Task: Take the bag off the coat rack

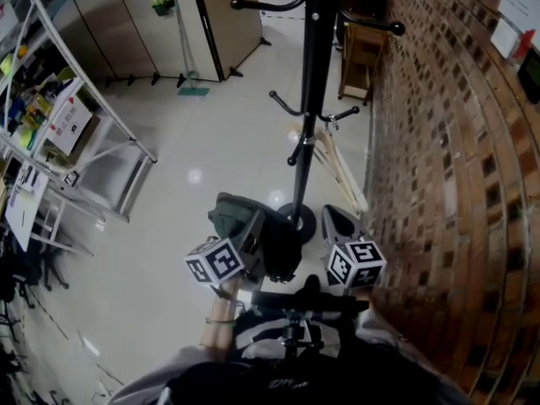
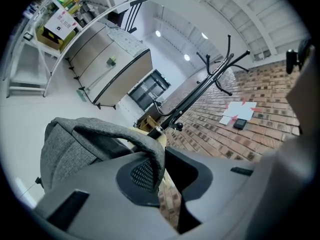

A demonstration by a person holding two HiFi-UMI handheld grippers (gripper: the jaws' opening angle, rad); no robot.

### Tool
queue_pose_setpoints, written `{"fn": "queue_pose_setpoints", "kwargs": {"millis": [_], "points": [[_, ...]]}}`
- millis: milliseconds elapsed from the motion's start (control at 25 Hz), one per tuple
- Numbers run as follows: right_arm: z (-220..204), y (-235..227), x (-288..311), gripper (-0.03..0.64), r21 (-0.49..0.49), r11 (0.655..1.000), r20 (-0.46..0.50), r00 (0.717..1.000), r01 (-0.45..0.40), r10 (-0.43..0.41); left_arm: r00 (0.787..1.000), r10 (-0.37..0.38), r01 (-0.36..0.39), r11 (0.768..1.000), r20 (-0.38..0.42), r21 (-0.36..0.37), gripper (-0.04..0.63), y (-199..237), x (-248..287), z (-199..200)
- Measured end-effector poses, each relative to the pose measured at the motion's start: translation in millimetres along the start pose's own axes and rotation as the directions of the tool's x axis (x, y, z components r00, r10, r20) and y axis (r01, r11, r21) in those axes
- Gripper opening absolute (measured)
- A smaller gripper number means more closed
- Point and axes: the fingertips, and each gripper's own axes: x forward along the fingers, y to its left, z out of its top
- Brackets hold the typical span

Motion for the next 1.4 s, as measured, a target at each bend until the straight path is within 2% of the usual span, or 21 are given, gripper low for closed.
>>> {"fn": "queue_pose_setpoints", "kwargs": {"millis": [280,640,1200,1400], "points": [[-13.4,21.6,-8.5,-0.006,-0.005,1.000,0.002,1.000,0.026,-0.026,0.999,-0.018,0.017,1.000,-0.035,-0.012,0.044,8.2,-16.8,-4.6],[-21.0,35.3,-16.6,-0.006,-0.003,0.999,0.012,0.999,0.049,-0.049,0.996,-0.028,0.029,1.000,-0.085,0.012,0.044,13.0,-26.3,-14.7],[-21.7,46.0,-22.4,-0.007,-0.031,0.998,0.018,0.998,0.054,-0.053,0.997,-0.022,0.021,1.000,-0.074,-0.010,0.044,17.4,-37.3,-13.0],[-24.6,45.2,-24.5,-0.006,-0.018,0.998,0.016,0.998,0.054,-0.054,0.994,-0.034,0.036,0.999,-0.102,0.014,0.044,13.5,-36.9,-16.8]]}}
